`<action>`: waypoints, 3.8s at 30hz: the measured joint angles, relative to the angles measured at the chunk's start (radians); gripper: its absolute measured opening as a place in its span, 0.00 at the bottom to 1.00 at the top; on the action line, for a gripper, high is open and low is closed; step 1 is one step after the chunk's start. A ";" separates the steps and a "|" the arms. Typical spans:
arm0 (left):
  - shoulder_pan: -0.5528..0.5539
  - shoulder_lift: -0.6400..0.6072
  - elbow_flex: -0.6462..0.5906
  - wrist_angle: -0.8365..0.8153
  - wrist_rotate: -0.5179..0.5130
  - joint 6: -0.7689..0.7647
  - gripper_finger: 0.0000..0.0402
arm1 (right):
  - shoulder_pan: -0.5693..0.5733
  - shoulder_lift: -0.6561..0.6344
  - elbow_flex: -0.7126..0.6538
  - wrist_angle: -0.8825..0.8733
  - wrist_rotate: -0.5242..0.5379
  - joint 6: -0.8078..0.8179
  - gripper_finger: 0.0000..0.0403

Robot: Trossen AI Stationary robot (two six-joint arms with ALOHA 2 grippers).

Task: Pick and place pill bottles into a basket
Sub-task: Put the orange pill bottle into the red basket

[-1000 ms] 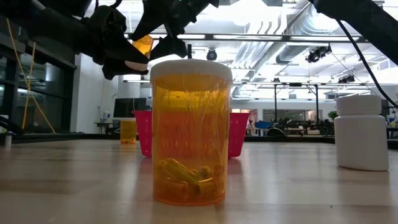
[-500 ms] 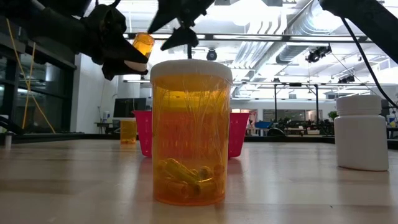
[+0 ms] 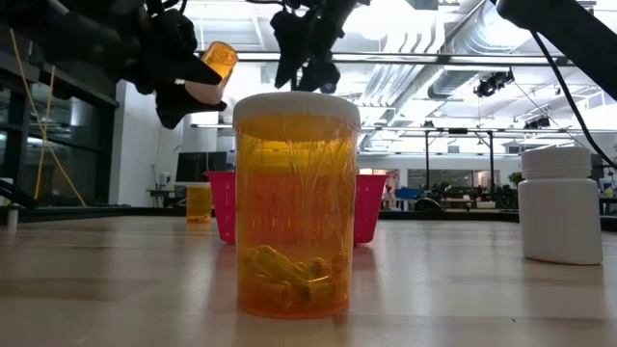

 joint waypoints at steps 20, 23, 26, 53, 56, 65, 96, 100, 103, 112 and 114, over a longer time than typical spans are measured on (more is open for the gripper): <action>-0.092 0.267 0.110 0.123 0.058 -0.024 0.61 | -0.061 0.000 0.000 -0.014 -0.001 -0.057 0.77; -0.091 0.357 0.167 0.067 0.079 0.019 0.65 | -0.063 0.000 0.000 -0.044 -0.001 -0.061 0.77; -0.092 0.438 0.220 0.020 0.128 0.041 0.66 | -0.068 0.000 0.000 -0.077 -0.001 -0.063 0.77; -0.082 0.477 0.361 -0.075 0.107 0.173 0.46 | -0.044 -0.025 -0.001 -0.140 -0.012 -0.078 0.77; -0.055 0.459 0.383 -0.140 0.100 0.189 0.46 | -0.039 -0.025 -0.001 -0.157 -0.006 -0.078 0.77; 0.039 0.303 0.392 -0.289 0.093 0.239 0.46 | -0.040 -0.025 -0.001 -0.181 -0.002 -0.086 0.77; 0.219 -0.064 0.390 -0.746 -0.035 0.317 0.46 | -0.037 -0.024 0.000 -0.198 -0.004 -0.103 0.77; 0.219 -0.096 0.390 -0.761 -0.053 0.314 0.46 | -0.036 -0.024 0.000 -0.222 -0.006 -0.107 0.77; 0.219 -0.134 0.390 -0.769 -0.070 0.311 0.46 | -0.036 -0.025 0.000 -0.230 -0.020 -0.124 0.77; 0.219 -0.227 0.373 -0.813 -0.105 0.280 0.46 | -0.036 -0.063 0.000 -0.240 -0.093 -0.139 0.77; 0.219 -0.246 0.356 -0.810 -0.107 0.272 0.46 | -0.031 -0.064 0.000 -0.244 -0.103 -0.139 0.77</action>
